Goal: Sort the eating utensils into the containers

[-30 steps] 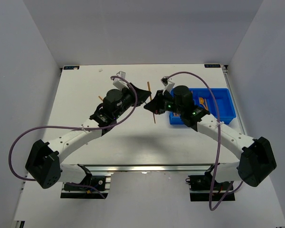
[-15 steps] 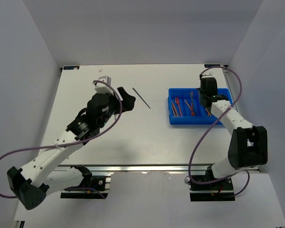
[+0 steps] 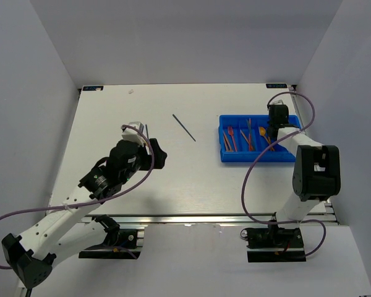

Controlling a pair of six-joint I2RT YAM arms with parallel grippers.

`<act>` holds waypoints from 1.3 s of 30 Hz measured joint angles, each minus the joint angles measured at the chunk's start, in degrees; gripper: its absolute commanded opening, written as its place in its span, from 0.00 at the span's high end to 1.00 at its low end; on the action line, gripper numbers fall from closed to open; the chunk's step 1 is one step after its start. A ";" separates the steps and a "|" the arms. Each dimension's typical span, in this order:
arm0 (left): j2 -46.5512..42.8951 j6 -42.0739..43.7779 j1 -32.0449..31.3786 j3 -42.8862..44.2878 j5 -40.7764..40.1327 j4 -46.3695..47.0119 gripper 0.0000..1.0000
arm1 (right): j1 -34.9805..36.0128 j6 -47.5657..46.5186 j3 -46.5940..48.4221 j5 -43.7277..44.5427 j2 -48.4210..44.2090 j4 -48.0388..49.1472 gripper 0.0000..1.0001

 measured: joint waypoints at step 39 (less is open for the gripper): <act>-2.86 1.11 0.00 0.00 0.72 -0.39 0.02 | -4.81 -12.96 -1.92 -3.26 3.54 10.71 0.85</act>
